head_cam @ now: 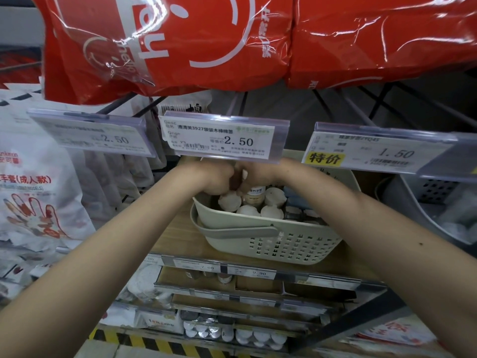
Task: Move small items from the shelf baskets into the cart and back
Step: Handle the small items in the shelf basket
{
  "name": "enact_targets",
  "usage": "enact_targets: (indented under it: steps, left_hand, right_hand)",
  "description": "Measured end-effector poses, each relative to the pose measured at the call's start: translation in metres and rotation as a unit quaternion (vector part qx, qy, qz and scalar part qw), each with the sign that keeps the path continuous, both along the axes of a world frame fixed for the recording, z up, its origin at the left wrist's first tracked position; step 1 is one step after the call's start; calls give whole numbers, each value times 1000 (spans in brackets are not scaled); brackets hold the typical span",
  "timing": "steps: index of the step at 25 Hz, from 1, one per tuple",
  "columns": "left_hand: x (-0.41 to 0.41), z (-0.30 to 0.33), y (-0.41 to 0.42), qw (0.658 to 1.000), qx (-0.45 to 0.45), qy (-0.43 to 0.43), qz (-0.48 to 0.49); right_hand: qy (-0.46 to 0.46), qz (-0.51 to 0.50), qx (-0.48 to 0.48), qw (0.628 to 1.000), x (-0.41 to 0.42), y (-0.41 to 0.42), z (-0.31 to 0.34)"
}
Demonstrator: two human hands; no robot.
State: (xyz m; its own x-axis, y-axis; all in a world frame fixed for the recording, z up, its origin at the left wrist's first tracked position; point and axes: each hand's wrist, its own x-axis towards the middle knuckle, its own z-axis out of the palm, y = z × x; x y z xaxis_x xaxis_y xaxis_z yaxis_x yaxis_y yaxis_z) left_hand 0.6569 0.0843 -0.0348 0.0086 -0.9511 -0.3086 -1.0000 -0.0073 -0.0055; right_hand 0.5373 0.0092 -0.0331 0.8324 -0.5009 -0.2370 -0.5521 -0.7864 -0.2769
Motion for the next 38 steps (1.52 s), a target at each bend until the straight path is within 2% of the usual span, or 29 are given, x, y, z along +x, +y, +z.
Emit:
enact_targets:
  steps: [2,6,10,12,14,18,22,24,28,31,35,38]
  left_hand:
    - [-10,5,-1,999,46,-14,8]
    - [-12,4,-5,997,73,7,35]
    - [-11,-9,-7,995,84,-33,49]
    - [-16,-11,-7,993,90,-22,66]
    - [-22,-9,-4,993,85,-17,78]
    - [-22,-8,-2,993,91,-7,81]
    - [-18,-3,1,993,96,1,70]
    - [-20,1,5,994,97,1,57]
    - [-23,5,10,992,117,-16,51]
    - [-25,6,14,991,116,-6,62]
    - [-22,11,16,995,52,16,84]
    - [-19,9,15,996,8,18,89]
  right_hand:
    - [-12,-9,25,1000,-6,-1,0]
    - [-18,-8,32,999,-14,-2,1]
    - [56,27,-15,998,-20,-4,3]
    - [71,24,-15,997,-22,-5,5]
    - [31,-8,-2,999,-25,-8,9]
    - [-131,-57,11,990,-29,-5,16]
    - [-162,-24,5,987,-16,4,4]
    - [-157,-3,18,987,-12,6,-5]
    - [-114,18,-32,993,-5,6,-16]
    - [-80,12,3,997,5,5,-29]
    - [-66,-18,39,997,3,1,-36]
    - [-12,9,-9,1000,0,2,-34]
